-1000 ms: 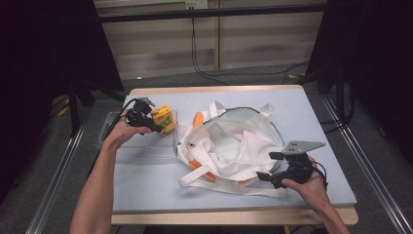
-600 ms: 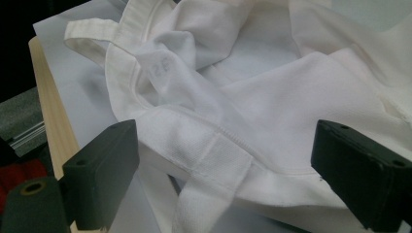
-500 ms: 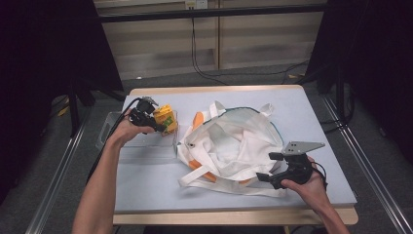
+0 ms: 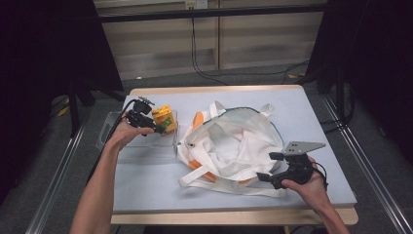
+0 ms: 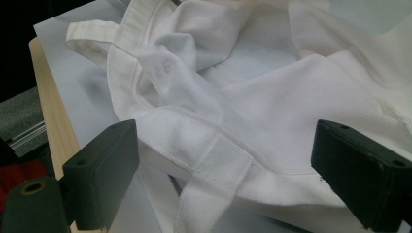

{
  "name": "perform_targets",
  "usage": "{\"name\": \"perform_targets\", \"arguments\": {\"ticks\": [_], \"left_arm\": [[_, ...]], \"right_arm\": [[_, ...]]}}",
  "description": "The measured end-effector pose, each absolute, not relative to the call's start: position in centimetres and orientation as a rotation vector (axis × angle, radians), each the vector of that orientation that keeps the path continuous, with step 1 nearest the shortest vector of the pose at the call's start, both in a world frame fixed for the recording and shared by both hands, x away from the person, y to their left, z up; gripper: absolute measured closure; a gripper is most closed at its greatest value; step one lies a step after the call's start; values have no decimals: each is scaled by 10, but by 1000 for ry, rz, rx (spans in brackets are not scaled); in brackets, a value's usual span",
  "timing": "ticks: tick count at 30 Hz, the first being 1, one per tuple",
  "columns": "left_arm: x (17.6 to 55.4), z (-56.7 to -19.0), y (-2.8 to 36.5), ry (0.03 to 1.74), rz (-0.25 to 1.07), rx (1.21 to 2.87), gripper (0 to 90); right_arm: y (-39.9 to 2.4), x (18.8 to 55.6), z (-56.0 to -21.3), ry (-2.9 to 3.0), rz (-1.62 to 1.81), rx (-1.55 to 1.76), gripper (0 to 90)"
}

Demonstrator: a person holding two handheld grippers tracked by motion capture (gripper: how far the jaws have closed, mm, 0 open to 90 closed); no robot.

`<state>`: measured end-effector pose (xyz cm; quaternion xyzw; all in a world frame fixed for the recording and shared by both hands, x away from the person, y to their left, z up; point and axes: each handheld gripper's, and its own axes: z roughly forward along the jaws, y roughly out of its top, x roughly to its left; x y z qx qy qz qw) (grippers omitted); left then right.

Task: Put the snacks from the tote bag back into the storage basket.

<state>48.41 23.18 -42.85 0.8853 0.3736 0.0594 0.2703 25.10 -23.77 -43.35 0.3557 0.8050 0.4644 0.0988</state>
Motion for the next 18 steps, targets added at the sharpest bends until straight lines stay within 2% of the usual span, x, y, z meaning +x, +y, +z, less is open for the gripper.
{"name": "perform_targets", "arguments": {"ticks": [1,3,4,8,12,14,18], "left_arm": [[484,-427,232,1006,144,2383,411],[485,-427,233,994,124,2406,473],[485,-429,230,1015,131,2391,533],[489,-435,228,1025,142,2407,595],[491,-440,223,969,150,2455,537],[491,-442,220,953,147,2452,571],[488,-445,218,995,148,2429,585]], "right_arm": [[-237,251,-434,2382,1373,1051,100],[-236,251,-434,2385,1372,1050,99],[-236,251,-434,2384,1371,1051,100],[-236,252,-434,2389,1370,1048,99],[-238,252,-435,2388,1369,1054,98],[-238,252,-435,2386,1369,1056,98],[-238,251,-435,2387,1370,1051,98]]}}
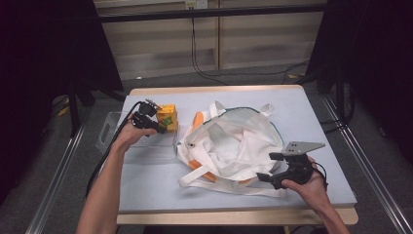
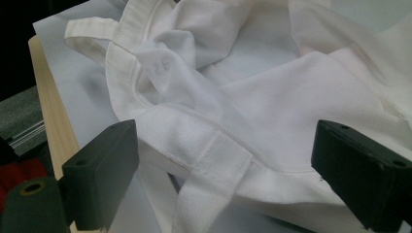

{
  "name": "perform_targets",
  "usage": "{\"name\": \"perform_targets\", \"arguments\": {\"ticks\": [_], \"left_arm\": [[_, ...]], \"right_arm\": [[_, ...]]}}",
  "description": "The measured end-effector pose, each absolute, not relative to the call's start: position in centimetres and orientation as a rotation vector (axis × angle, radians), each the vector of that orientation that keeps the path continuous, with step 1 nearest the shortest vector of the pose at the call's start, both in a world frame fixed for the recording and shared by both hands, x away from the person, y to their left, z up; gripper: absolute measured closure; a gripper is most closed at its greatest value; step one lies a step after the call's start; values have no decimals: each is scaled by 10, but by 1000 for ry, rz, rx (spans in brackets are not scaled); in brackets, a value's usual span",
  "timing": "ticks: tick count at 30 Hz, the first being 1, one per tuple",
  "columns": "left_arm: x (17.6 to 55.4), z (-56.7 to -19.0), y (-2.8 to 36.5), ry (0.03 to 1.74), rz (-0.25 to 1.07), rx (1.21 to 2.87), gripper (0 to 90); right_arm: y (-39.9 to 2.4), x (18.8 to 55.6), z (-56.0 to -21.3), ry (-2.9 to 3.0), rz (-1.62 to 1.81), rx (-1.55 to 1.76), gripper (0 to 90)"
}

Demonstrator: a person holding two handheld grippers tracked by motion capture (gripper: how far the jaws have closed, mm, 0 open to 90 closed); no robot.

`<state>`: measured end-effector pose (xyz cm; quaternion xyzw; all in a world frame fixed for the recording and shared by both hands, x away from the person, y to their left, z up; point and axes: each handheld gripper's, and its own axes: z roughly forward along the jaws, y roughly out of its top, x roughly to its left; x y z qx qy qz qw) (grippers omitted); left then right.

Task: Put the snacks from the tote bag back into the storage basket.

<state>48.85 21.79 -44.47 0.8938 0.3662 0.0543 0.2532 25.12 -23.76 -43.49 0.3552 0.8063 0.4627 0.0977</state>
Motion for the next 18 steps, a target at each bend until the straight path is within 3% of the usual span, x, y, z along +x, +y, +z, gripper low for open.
{"name": "perform_targets", "arguments": {"ticks": [10,18], "left_arm": [[482,-427,229,966,180,2420,443],[463,-411,240,991,201,2292,295]], "right_arm": [[-238,251,-433,2378,1375,1050,98],[-241,251,-432,2352,1388,1060,98]]}}
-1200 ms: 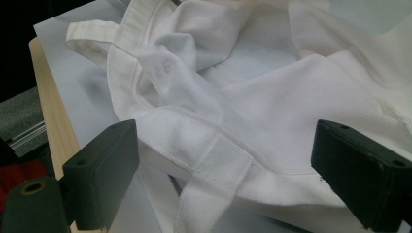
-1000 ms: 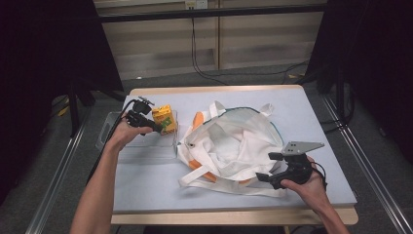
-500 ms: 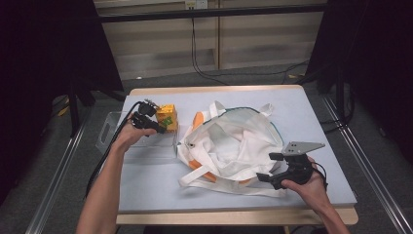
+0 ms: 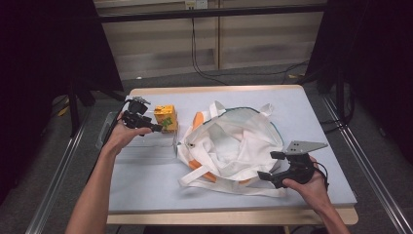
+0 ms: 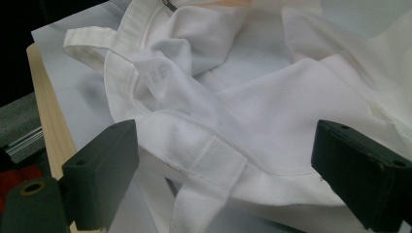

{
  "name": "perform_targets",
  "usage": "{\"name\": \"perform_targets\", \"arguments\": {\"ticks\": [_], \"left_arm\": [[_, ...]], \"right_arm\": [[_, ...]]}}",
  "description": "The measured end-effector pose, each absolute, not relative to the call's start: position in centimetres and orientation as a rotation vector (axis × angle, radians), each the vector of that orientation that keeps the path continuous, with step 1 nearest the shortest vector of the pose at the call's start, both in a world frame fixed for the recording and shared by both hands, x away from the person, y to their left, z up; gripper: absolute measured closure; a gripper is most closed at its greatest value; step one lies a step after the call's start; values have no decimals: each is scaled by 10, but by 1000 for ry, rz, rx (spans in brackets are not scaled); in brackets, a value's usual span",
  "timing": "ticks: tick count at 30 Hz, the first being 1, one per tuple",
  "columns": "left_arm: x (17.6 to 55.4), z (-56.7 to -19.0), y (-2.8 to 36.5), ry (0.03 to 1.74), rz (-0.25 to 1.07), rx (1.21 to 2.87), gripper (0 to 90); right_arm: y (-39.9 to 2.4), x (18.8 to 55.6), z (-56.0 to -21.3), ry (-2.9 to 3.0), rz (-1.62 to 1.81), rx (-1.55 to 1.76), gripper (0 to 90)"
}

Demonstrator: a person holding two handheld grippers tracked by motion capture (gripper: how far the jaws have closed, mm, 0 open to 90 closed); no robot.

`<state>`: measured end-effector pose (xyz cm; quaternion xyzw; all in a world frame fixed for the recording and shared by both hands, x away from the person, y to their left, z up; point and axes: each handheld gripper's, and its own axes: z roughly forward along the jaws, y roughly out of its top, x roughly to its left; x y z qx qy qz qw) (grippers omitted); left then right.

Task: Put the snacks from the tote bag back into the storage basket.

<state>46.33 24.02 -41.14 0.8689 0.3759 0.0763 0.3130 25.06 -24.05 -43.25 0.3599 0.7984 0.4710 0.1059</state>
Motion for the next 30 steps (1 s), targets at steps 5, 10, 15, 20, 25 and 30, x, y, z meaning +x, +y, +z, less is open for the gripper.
{"name": "perform_targets", "arguments": {"ticks": [5,10,15,20,25,30], "left_arm": [[449,-408,248,998,207,2218,214],[432,-400,255,972,271,2146,142],[414,-393,259,965,306,2105,73],[394,-391,267,908,276,2083,41],[372,-388,275,867,291,2057,30],[347,-384,281,845,337,2007,32]], "right_arm": [[-241,250,-433,2343,1390,1071,98],[-241,251,-432,2333,1396,1072,99],[-243,250,-432,2319,1400,1080,99],[-245,249,-431,2302,1404,1085,98],[-246,249,-431,2290,1409,1089,99],[-248,248,-430,2276,1412,1089,99]]}}
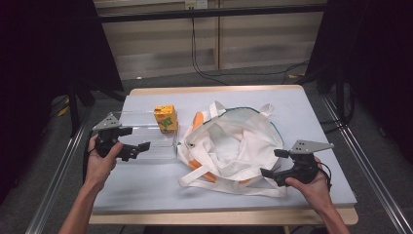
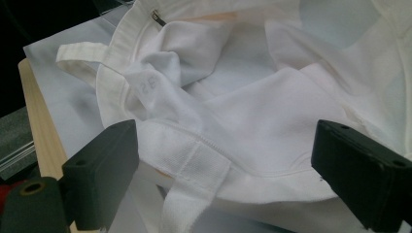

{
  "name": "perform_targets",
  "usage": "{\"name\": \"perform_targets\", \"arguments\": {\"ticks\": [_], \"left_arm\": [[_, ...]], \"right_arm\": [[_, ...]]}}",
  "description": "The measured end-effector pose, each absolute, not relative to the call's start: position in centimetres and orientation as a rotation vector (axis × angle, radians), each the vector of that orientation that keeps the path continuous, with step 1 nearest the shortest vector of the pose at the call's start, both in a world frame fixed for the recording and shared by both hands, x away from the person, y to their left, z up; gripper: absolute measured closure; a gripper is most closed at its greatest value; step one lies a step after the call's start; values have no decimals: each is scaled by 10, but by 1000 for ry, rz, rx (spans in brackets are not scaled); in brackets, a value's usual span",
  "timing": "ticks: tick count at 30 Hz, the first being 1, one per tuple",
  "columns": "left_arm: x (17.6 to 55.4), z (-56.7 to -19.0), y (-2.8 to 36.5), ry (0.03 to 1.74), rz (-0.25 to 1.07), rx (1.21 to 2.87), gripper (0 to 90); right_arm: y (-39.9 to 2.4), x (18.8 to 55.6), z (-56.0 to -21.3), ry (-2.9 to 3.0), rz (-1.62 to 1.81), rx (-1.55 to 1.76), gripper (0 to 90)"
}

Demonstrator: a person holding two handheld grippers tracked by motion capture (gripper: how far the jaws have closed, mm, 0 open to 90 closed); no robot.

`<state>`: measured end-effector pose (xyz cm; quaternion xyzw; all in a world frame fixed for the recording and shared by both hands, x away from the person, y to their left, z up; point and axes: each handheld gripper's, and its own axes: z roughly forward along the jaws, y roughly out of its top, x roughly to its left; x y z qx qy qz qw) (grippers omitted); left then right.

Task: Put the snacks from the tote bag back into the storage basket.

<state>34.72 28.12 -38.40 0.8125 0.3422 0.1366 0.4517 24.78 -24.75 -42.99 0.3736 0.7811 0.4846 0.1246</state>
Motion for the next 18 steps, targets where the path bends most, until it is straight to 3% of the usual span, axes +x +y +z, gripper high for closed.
{"name": "perform_targets", "arguments": {"ticks": [9,18], "left_arm": [[290,-399,290,872,408,1924,40],[265,-420,294,922,399,1938,39]], "right_arm": [[-252,246,-429,2247,1411,1102,99],[-254,242,-425,2209,1414,1090,99]]}}
